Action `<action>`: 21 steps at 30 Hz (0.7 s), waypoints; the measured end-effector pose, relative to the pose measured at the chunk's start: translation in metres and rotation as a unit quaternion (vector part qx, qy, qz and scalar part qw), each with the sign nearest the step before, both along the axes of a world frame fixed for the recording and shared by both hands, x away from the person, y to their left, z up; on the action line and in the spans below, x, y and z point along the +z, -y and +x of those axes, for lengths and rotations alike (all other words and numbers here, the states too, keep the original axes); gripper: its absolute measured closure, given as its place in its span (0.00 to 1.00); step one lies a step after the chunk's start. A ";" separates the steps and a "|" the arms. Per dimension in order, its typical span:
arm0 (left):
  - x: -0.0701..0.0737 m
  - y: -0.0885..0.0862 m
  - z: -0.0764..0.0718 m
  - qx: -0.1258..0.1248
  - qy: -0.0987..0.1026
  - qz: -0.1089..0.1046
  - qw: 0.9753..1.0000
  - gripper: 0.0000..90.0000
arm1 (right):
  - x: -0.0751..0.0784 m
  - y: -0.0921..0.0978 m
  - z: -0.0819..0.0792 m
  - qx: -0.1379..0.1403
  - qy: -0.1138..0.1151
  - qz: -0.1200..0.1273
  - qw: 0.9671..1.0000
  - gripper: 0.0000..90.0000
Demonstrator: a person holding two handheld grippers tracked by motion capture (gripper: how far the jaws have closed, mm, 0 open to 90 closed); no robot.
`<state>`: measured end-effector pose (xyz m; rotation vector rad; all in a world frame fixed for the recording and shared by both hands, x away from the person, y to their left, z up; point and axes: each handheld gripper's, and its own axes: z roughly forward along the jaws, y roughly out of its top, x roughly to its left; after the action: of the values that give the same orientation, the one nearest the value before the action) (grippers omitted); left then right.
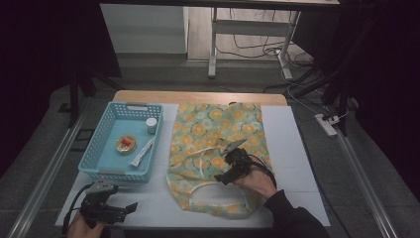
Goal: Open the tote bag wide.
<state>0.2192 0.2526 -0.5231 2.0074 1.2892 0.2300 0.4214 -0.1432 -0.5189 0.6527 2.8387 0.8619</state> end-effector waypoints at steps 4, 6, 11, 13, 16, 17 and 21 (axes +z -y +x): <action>0.000 0.000 0.000 0.000 0.000 0.000 1.000 0.02 | -0.006 -0.003 -0.004 0.012 0.013 -0.018 1.000 0.01; 0.000 0.000 0.000 0.000 0.000 0.000 1.000 0.02 | -0.006 -0.004 -0.005 0.014 0.017 -0.022 1.000 0.01; 0.000 0.000 0.000 -0.001 0.000 0.001 1.000 0.02 | -0.003 -0.001 -0.005 0.021 0.024 -0.016 0.999 0.19; 0.000 0.000 0.000 0.000 0.000 0.002 1.000 0.02 | -0.001 0.000 -0.005 0.026 0.025 -0.014 0.999 0.30; 0.000 0.000 0.000 -0.001 0.000 0.003 1.000 0.02 | 0.002 0.000 -0.008 0.039 0.027 -0.012 0.999 0.46; 0.000 0.001 0.000 -0.001 0.000 0.004 1.000 0.02 | 0.002 0.000 -0.008 0.042 0.026 -0.011 0.999 0.50; 0.000 0.001 0.000 -0.002 0.000 0.005 1.000 0.02 | 0.004 0.001 -0.007 0.039 0.026 -0.007 0.999 0.72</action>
<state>0.2193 0.2517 -0.5232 2.0188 1.2873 0.2351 0.4139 -0.1444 -0.5151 0.5126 2.8376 0.8561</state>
